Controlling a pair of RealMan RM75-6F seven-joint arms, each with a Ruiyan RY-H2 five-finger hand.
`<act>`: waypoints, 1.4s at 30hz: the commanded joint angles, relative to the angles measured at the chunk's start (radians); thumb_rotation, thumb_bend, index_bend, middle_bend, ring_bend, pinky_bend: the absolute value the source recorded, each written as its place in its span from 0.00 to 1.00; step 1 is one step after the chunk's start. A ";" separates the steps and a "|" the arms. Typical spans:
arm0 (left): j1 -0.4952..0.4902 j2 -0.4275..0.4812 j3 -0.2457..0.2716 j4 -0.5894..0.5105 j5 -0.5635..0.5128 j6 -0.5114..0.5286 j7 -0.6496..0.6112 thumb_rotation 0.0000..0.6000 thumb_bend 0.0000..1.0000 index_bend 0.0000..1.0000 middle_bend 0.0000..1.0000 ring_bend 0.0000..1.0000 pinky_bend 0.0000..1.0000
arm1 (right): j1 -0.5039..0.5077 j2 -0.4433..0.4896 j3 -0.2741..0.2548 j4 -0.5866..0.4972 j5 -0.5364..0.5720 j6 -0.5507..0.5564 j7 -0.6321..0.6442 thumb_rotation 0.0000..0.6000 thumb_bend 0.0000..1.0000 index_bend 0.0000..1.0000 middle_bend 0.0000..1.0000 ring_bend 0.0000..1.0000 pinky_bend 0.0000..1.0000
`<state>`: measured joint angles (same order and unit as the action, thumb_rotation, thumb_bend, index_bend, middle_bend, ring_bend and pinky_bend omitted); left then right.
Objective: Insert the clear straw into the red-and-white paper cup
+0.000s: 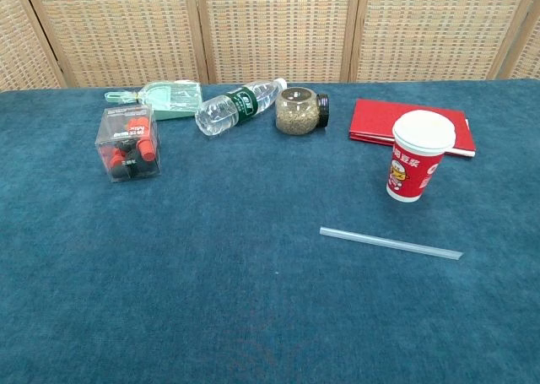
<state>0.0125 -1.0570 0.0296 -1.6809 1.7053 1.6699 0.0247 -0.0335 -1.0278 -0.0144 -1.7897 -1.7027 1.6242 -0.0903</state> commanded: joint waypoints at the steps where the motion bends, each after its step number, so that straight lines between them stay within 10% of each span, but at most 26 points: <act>1: 0.000 -0.001 -0.001 0.000 -0.001 -0.001 0.000 1.00 0.16 0.00 0.00 0.00 0.00 | 0.000 0.000 0.000 0.000 -0.001 -0.001 0.000 1.00 0.00 0.00 0.00 0.00 0.00; 11: -0.003 -0.001 -0.011 -0.003 -0.021 -0.010 -0.003 1.00 0.16 0.00 0.00 0.00 0.00 | 0.084 -0.026 0.012 0.016 -0.067 -0.108 -0.084 1.00 0.00 0.00 0.07 0.02 0.00; 15: -0.009 -0.005 -0.014 -0.008 -0.031 -0.027 0.010 1.00 0.16 0.00 0.00 0.00 0.00 | 0.227 -0.104 0.055 0.143 -0.191 -0.189 -0.052 1.00 0.00 0.27 0.68 0.57 0.59; 21: -0.018 -0.008 -0.021 -0.012 -0.054 -0.050 0.020 1.00 0.16 0.00 0.00 0.00 0.00 | 0.373 -0.121 0.054 0.114 -0.204 -0.381 0.014 1.00 0.00 0.39 0.96 0.87 0.99; 33: -0.031 -0.006 -0.035 -0.011 -0.092 -0.080 0.010 1.00 0.16 0.00 0.00 0.00 0.00 | 0.536 -0.291 0.150 0.006 0.094 -0.727 -0.286 1.00 0.01 0.44 1.00 0.95 1.00; 42: -0.033 0.000 -0.041 -0.007 -0.105 -0.082 -0.006 1.00 0.16 0.00 0.00 0.00 0.00 | 0.631 -0.540 0.250 0.050 0.531 -0.738 -0.609 1.00 0.12 0.45 1.00 0.95 1.00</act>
<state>-0.0203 -1.0573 -0.0110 -1.6880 1.6008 1.5876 0.0190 0.5449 -1.4431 0.1804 -1.7623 -1.3700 0.8766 -0.5399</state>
